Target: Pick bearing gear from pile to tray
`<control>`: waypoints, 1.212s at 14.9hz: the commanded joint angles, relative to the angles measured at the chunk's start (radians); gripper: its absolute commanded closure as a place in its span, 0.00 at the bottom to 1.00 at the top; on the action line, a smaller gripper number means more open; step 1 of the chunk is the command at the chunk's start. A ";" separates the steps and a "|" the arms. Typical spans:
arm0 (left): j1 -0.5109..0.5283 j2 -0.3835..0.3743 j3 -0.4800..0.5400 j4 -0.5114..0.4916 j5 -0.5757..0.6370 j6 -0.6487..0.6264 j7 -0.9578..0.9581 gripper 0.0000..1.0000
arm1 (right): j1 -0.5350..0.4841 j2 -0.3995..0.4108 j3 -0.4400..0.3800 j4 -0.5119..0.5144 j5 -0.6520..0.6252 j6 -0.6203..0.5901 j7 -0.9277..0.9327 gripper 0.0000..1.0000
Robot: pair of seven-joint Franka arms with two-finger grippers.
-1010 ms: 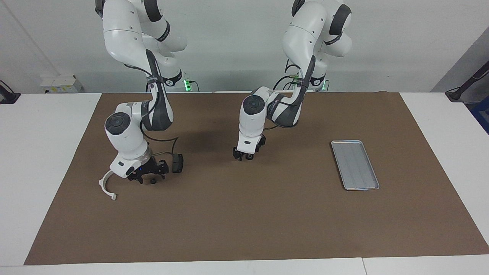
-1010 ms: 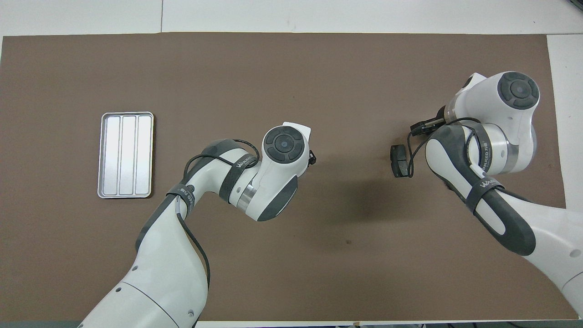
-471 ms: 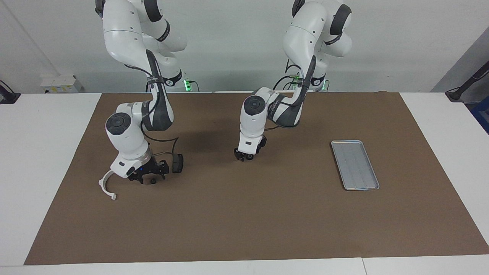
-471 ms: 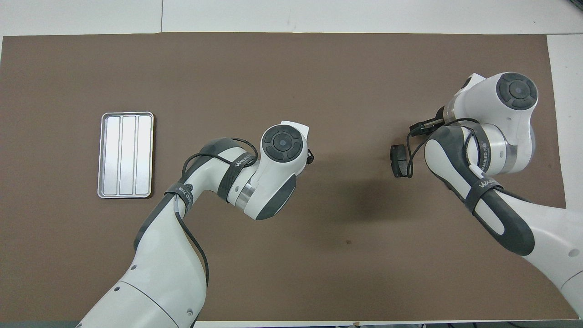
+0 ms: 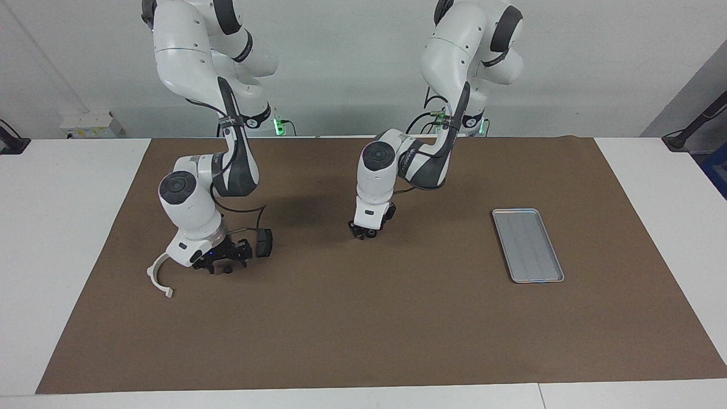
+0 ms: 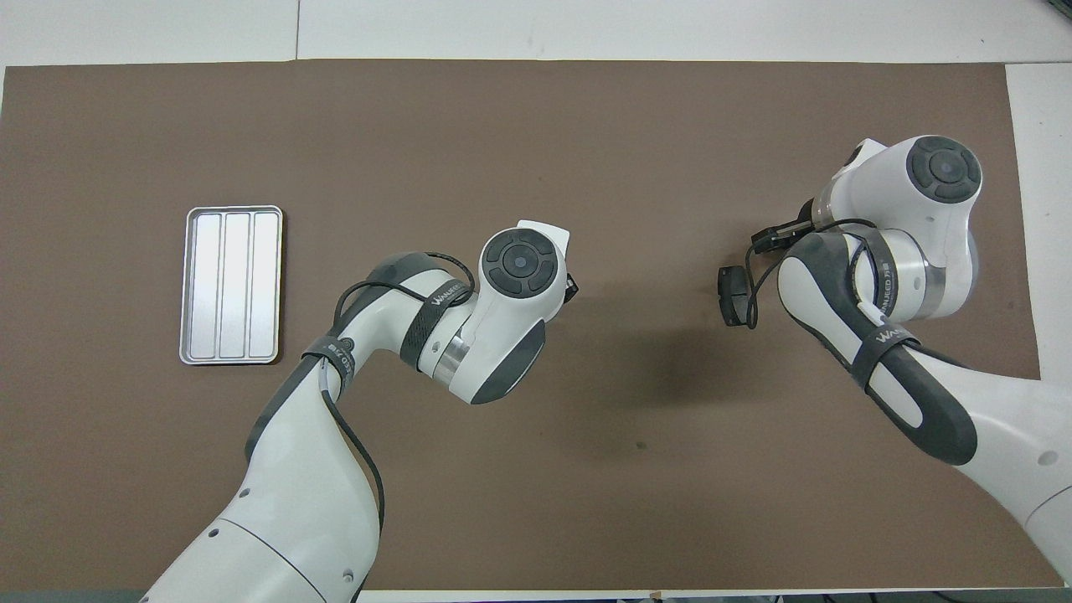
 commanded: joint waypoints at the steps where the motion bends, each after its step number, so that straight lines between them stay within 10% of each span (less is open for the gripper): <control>1: -0.003 -0.004 0.006 -0.015 0.015 -0.005 -0.007 0.67 | -0.017 0.002 0.013 -0.011 0.006 0.029 -0.016 0.21; 3: -0.003 -0.004 0.006 -0.017 0.015 -0.003 -0.007 0.80 | -0.018 0.003 0.011 -0.011 0.006 0.029 -0.016 0.37; 6: 0.002 -0.005 0.006 -0.008 0.015 -0.026 -0.007 0.91 | -0.018 0.003 0.011 -0.009 0.006 0.029 -0.011 0.97; 14: 0.106 -0.106 0.011 -0.035 0.015 -0.154 0.092 0.90 | -0.015 -0.014 0.011 0.054 0.004 -0.008 -0.014 1.00; 18: 0.250 -0.287 0.011 -0.222 0.014 -0.154 0.290 0.89 | 0.031 -0.044 0.016 0.194 0.006 -0.165 0.033 1.00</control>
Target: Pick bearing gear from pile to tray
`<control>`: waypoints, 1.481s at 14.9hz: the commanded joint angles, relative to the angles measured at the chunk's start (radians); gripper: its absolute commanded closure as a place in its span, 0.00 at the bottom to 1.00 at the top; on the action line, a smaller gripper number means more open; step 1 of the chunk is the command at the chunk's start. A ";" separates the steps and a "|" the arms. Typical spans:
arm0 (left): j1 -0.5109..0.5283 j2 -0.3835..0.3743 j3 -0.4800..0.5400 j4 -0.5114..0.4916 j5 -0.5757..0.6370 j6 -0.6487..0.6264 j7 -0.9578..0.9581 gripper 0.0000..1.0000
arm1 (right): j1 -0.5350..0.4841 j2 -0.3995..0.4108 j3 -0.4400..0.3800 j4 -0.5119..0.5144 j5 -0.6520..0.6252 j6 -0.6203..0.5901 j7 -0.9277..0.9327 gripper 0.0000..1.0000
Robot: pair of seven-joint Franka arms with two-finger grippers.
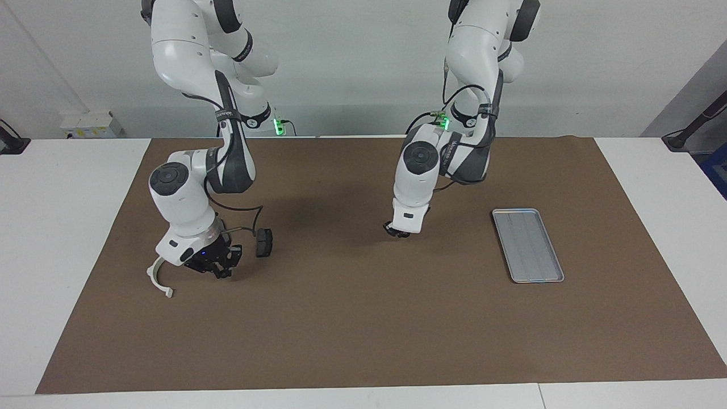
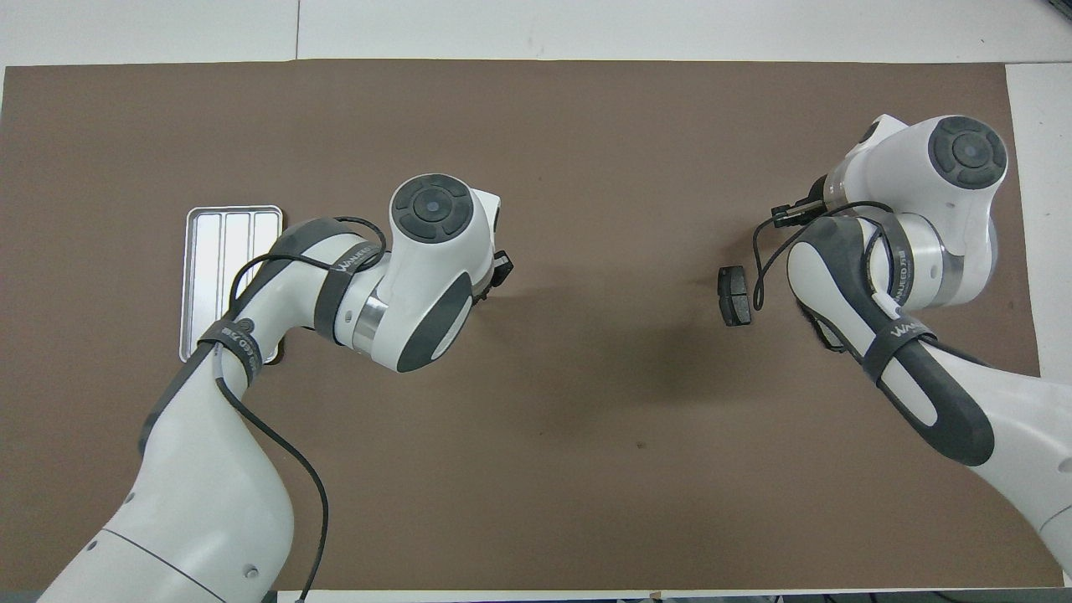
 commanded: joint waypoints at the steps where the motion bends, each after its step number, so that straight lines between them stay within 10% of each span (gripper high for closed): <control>1: 0.130 -0.190 -0.010 -0.185 0.009 -0.006 0.173 0.89 | 0.063 -0.010 0.010 0.160 0.004 -0.204 0.116 1.00; 10: 0.414 -0.232 -0.008 -0.257 0.008 0.044 0.643 0.89 | 0.485 -0.030 0.009 0.267 -0.004 -0.406 0.866 1.00; 22: 0.493 -0.248 -0.008 -0.444 0.008 0.251 0.751 0.87 | 0.622 0.091 0.009 0.118 -0.010 -0.062 1.036 1.00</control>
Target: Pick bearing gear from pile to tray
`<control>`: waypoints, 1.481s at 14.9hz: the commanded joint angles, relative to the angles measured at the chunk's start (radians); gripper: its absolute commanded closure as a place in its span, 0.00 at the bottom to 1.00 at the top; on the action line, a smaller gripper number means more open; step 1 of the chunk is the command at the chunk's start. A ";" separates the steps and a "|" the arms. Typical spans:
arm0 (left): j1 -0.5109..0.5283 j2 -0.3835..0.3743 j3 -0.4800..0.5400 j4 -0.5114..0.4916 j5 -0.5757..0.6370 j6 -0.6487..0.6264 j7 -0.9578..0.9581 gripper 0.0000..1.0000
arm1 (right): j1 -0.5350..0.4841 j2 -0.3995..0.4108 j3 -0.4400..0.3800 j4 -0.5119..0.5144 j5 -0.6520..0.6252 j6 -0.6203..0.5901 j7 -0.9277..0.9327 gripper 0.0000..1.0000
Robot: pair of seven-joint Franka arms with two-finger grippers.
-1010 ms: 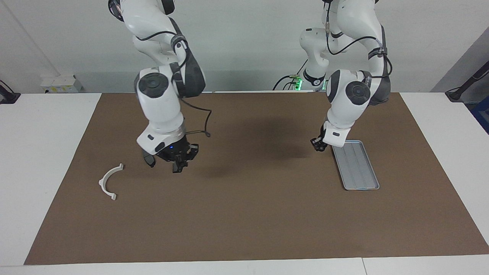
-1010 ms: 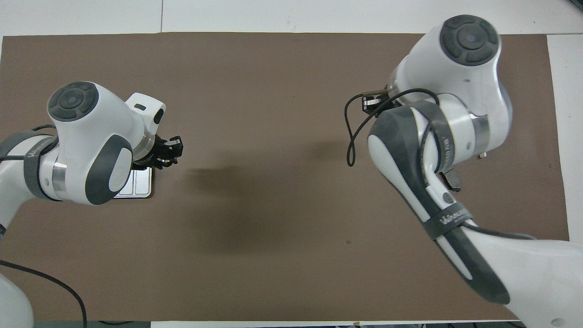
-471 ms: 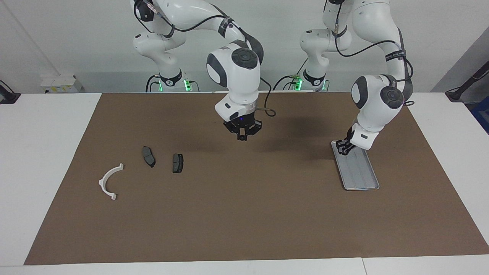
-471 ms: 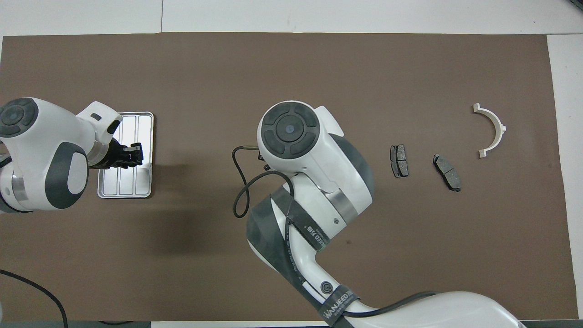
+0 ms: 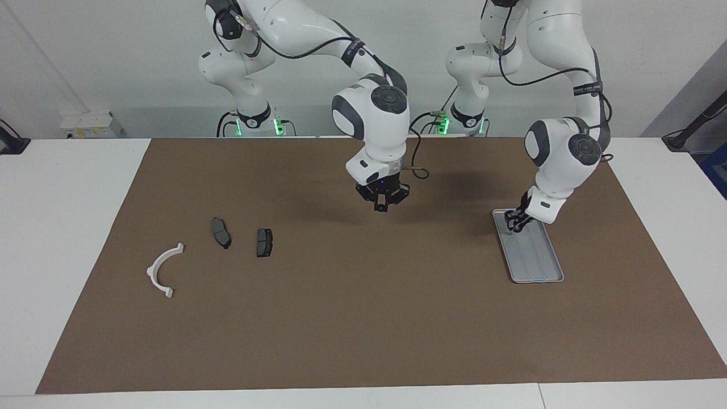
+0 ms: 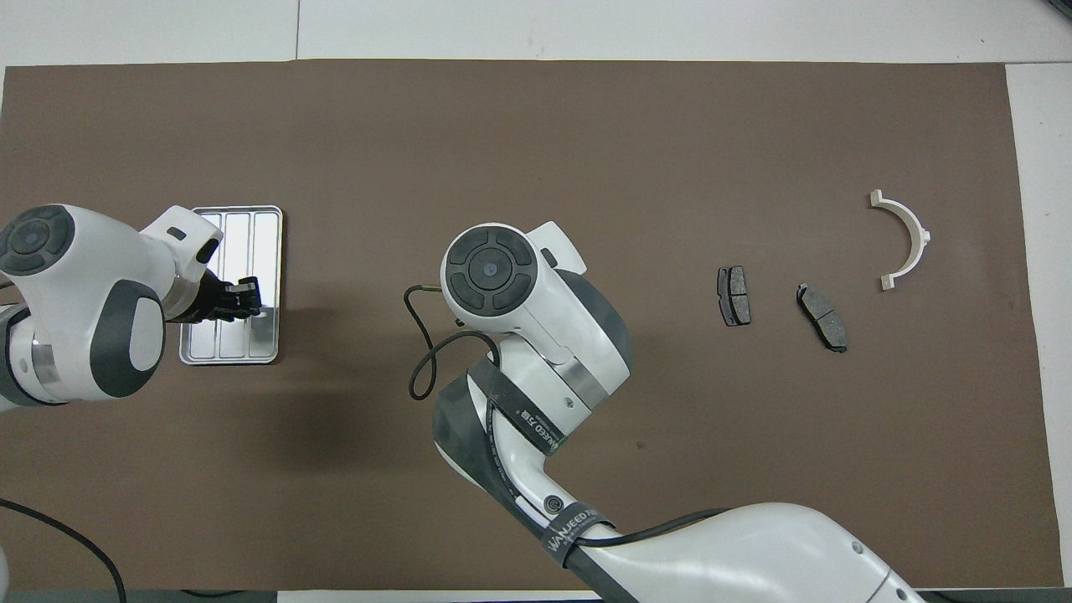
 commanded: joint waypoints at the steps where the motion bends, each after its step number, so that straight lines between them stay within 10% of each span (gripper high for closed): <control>1: 0.007 -0.035 -0.004 -0.068 0.007 0.044 0.003 0.84 | -0.018 -0.015 0.004 -0.117 -0.007 0.148 -0.003 1.00; 9: 0.009 -0.035 -0.002 -0.094 0.007 0.070 0.011 0.82 | -0.026 0.012 0.004 -0.153 -0.007 0.214 -0.004 1.00; 15: 0.010 -0.034 -0.002 -0.085 0.007 0.065 0.011 0.27 | -0.038 0.015 0.004 -0.153 -0.007 0.220 -0.007 0.97; 20: -0.031 -0.018 -0.005 0.006 0.006 -0.005 -0.060 0.24 | -0.057 0.014 0.004 -0.133 -0.007 0.219 -0.018 0.32; 22: -0.050 -0.017 -0.007 0.029 0.004 -0.022 -0.086 0.20 | -0.078 0.011 0.002 -0.124 -0.007 0.213 -0.021 0.31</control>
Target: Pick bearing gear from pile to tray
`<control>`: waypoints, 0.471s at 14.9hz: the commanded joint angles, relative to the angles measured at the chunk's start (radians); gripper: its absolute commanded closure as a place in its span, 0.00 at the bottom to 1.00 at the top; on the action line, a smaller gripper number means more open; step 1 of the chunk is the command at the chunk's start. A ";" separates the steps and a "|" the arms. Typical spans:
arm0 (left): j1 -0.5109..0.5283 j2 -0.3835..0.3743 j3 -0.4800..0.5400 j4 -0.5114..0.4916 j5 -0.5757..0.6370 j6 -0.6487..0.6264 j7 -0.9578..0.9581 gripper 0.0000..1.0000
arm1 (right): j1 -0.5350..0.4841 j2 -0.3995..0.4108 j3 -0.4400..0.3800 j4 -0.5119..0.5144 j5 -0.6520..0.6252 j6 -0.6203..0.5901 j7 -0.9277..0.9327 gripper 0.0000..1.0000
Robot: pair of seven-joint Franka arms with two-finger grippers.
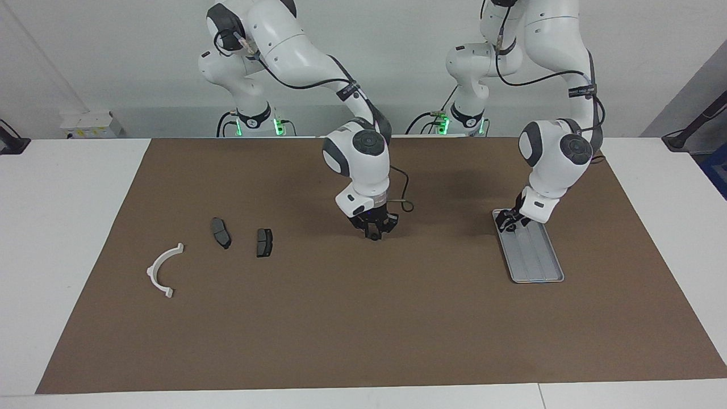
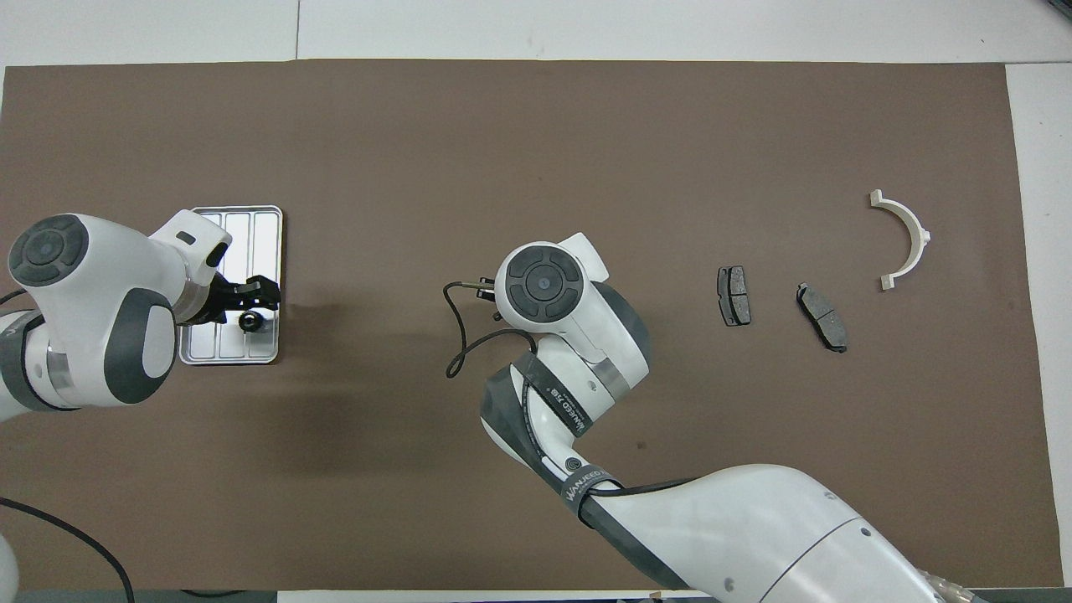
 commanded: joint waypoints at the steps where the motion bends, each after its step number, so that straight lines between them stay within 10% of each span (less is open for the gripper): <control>1: -0.041 -0.013 0.005 0.033 0.003 -0.050 -0.072 0.18 | -0.047 -0.016 0.007 0.021 -0.008 -0.006 -0.023 0.31; 7: -0.233 0.026 0.003 0.142 -0.005 -0.061 -0.382 0.08 | -0.273 -0.099 0.009 0.104 0.007 -0.119 -0.429 0.18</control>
